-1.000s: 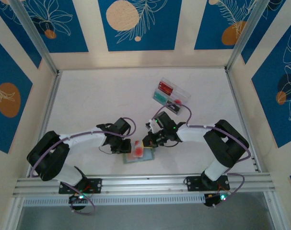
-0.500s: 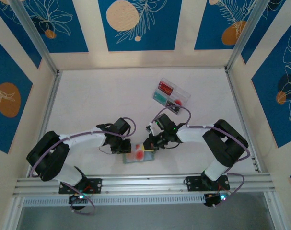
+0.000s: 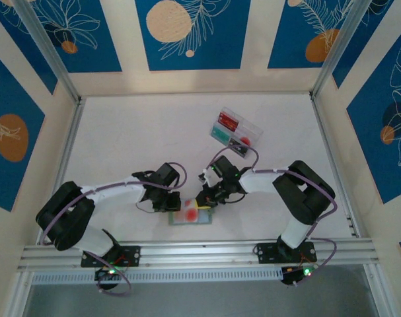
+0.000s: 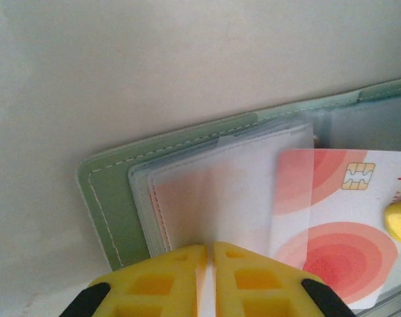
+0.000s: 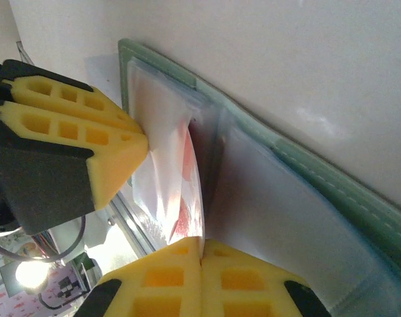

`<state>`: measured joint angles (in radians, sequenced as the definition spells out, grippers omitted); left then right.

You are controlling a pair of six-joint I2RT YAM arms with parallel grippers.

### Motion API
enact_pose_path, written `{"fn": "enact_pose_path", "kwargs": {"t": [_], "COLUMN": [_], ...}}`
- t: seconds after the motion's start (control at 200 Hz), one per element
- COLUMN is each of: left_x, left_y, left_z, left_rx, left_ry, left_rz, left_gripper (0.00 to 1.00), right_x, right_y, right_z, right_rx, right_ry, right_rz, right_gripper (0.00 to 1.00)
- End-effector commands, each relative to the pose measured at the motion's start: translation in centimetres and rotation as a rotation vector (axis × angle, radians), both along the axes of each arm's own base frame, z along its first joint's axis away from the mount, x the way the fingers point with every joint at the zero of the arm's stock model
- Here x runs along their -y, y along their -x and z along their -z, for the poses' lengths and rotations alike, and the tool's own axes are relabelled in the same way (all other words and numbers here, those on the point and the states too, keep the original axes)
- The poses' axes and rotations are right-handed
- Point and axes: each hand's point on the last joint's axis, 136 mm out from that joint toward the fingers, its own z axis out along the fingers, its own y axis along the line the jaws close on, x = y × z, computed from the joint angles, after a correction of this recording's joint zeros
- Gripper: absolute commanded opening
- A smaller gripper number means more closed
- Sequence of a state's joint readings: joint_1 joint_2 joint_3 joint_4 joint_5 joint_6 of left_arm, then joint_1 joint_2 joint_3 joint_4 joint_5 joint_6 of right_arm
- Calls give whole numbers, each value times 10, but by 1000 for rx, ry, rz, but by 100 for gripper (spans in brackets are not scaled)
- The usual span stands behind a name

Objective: Put the credit cards into the card holder

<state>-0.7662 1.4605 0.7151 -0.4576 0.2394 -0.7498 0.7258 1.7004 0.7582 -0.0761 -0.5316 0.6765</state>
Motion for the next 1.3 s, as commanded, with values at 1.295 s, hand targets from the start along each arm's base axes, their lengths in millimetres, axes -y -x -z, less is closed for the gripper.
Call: {"fn": "enact_pose_path", "kwargs": {"t": [1.295], "left_x": [-26], "left_y": [21], "left_z": [17], "left_rx": [-78], "left_ry": [44], "left_rz": [-83], "left_gripper": [5], "right_x": [-51], "right_y": [2], "right_z": [15], "right_rx": [-35], "right_ry": [85], "right_rz": [-7], "right_gripper": [0]}}
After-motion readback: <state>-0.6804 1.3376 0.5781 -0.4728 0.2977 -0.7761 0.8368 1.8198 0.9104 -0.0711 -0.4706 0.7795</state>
